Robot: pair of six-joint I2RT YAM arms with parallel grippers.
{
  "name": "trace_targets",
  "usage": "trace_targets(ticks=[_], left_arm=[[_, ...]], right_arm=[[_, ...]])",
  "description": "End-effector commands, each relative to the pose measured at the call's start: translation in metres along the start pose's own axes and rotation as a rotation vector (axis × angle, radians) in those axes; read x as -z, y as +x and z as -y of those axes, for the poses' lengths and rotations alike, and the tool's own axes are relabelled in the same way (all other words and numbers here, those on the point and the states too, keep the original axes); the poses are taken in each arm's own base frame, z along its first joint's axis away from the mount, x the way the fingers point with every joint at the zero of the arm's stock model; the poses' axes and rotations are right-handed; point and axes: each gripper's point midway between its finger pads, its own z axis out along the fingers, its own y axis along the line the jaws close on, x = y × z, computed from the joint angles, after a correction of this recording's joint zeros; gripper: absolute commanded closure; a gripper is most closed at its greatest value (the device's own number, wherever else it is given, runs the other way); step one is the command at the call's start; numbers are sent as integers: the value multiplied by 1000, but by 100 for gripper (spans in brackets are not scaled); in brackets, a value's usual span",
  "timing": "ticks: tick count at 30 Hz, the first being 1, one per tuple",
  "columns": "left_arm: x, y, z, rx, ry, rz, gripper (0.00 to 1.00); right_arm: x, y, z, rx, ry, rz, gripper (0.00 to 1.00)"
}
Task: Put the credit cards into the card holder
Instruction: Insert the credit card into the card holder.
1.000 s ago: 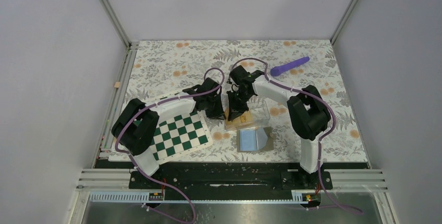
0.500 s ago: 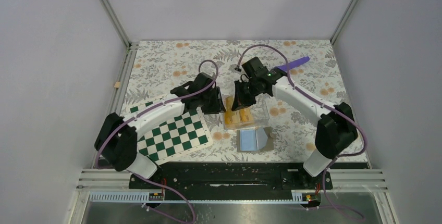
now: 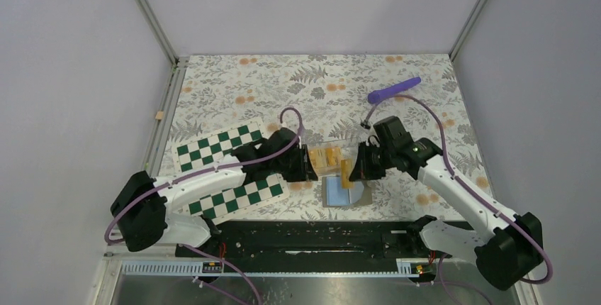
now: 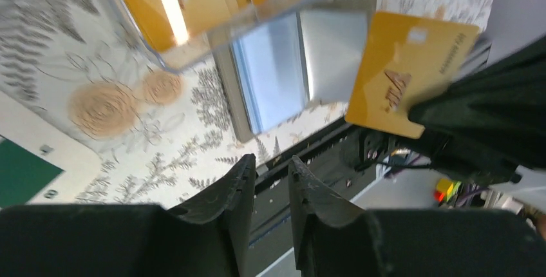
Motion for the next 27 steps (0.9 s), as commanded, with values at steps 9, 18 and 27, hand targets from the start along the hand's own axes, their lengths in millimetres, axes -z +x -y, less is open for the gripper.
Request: trace_targets(ticks=[9,18,27], left_arm=[[-55,41,13,58,36,-105,80],[-85,56,-3,77,-15,-169,84],[-94,63,-15,76,-82,-202,89]], right_arm=[[-49,10,42,-89,52,49,100],[-57,12,63,-110,105,63,100],[-53,17,72,-133,106,73,100]])
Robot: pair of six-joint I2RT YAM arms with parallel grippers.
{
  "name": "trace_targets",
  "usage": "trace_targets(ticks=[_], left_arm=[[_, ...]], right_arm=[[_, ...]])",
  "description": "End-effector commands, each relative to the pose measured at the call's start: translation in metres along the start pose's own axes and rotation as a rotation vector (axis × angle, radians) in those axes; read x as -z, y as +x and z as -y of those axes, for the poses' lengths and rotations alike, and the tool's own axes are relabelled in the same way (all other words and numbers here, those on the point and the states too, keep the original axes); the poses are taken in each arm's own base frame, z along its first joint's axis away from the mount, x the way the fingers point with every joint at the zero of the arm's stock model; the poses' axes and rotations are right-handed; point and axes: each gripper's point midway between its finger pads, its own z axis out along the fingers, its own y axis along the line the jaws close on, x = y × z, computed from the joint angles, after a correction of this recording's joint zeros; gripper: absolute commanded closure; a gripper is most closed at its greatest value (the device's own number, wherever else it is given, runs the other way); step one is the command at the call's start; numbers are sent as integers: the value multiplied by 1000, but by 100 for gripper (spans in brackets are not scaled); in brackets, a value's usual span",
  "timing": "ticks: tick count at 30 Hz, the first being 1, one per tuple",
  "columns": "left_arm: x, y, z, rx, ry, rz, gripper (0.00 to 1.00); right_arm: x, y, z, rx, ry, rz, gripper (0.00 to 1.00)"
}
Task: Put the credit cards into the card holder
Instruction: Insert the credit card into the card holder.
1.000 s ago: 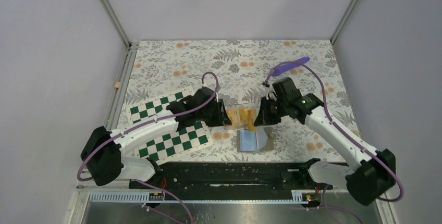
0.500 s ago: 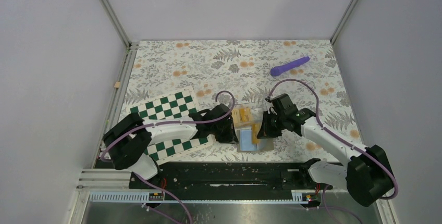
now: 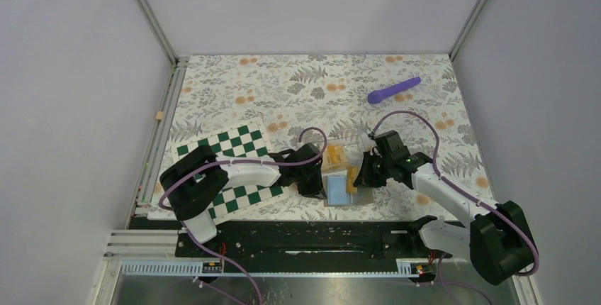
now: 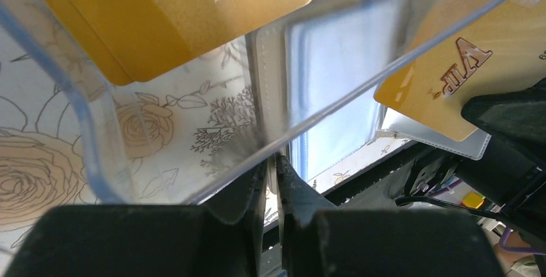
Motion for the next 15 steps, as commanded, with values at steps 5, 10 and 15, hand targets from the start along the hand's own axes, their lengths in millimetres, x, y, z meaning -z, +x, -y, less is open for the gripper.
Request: trace_targets(ticks=[5,10,15], left_arm=[[-4,-5,12,-12,10,3,92],[-4,-5,9,-18,-10,0,93],[-5,-3,7,-21,-19,-8,95]], right_arm=[[3,-5,-1,9,-25,30,100],[5,-2,-3,10,-41,17,100],[3,6,-1,-10,-64,-12,100]])
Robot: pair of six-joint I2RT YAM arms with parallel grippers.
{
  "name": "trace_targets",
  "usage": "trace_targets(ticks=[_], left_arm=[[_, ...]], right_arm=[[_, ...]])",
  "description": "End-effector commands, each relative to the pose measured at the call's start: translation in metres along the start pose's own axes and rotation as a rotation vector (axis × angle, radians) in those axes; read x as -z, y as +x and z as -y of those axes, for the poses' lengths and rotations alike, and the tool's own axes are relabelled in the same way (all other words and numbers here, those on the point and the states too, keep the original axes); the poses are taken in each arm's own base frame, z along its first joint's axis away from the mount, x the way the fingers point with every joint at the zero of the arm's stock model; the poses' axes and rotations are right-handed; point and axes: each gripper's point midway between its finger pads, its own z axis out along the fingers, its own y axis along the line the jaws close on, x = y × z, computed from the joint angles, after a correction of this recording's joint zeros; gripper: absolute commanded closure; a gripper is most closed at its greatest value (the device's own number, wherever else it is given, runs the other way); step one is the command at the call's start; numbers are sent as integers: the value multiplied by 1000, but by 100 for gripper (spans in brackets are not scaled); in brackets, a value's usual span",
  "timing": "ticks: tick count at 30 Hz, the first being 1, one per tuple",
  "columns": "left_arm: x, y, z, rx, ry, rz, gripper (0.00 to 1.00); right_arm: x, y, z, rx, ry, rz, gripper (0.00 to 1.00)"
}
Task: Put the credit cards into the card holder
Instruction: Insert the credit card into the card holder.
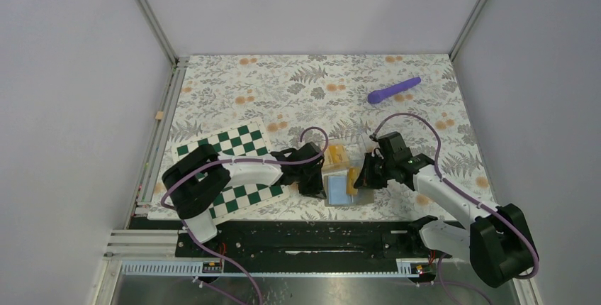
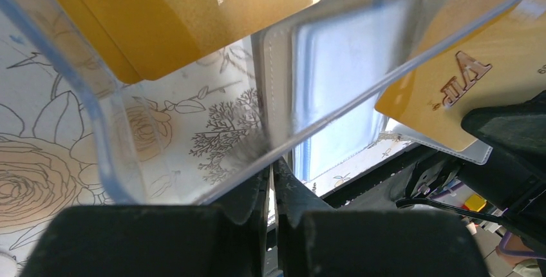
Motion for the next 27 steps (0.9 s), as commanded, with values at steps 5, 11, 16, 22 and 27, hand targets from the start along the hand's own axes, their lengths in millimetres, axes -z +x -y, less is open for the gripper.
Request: trace_targets(ticks=[5,11,16,22,27], left_arm=[[-4,-2,5,-21,-7,-4,96],[-5,-2,6,-26,-8,-7,97],[-5,-2,6,-31,-12,-12,99],[-5,-2,5,-37,-21,-16,100],[-5,-3,6,-40,-21,-14,100]], right_arm=[[1,9,3,-40,-51,-21,100],[-5,16,4,-91,-100,-41,100],[-7,13,7,-136,-123,-29,100],[-5,1,15,-171,-125,16,100],[-10,2,10,-191,-171,-23,100]])
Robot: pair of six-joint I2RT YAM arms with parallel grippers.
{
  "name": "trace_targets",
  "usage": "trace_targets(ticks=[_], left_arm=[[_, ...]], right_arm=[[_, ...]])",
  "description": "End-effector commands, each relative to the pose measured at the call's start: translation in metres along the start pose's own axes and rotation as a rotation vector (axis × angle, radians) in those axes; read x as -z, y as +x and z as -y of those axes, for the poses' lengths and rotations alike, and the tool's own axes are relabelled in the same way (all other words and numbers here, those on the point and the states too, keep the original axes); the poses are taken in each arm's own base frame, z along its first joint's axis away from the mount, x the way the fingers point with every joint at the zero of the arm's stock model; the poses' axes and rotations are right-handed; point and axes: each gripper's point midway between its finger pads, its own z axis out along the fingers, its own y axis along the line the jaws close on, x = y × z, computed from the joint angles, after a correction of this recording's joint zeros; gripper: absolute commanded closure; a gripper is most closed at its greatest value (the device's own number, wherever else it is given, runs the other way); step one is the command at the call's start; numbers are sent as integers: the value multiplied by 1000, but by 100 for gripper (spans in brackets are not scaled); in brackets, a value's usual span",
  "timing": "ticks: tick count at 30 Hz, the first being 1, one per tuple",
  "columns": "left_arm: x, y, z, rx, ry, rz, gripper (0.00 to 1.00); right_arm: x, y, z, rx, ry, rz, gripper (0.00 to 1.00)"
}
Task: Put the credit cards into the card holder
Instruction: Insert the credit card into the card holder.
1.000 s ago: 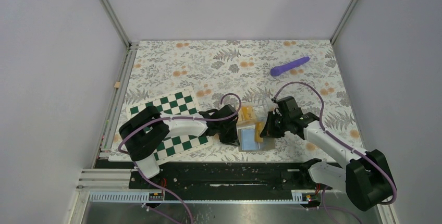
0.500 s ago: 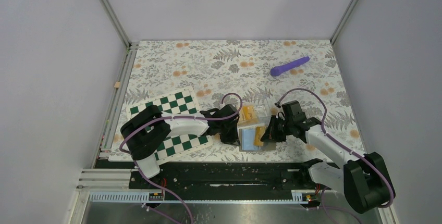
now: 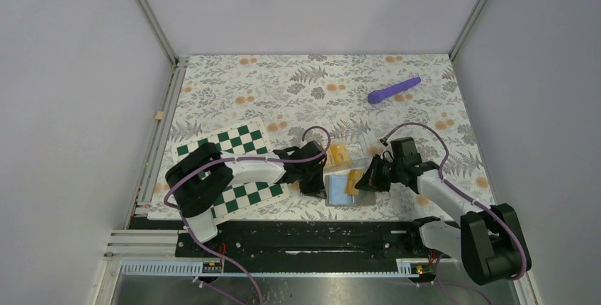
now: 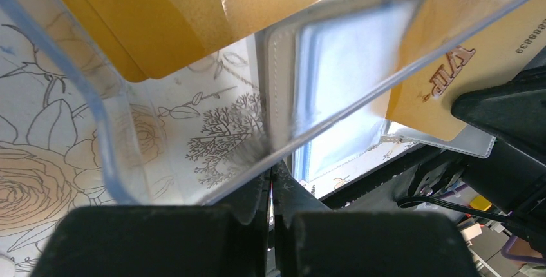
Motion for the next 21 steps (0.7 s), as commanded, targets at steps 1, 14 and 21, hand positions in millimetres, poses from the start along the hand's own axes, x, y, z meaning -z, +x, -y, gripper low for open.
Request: trace_targets(ticks=[1,14,21], left_arm=[[-3,-2,5,-30,-1,-1,100],[-4,-2,8,-39,2,-8,100],[-5,-2,11,-42,7,-8,100]], right_arm=[[-5,2,-3,-13,-40,-33,100],[4,39,-1,-58,-51,-208,100],[8,49,1,-82,-44,-253,100]])
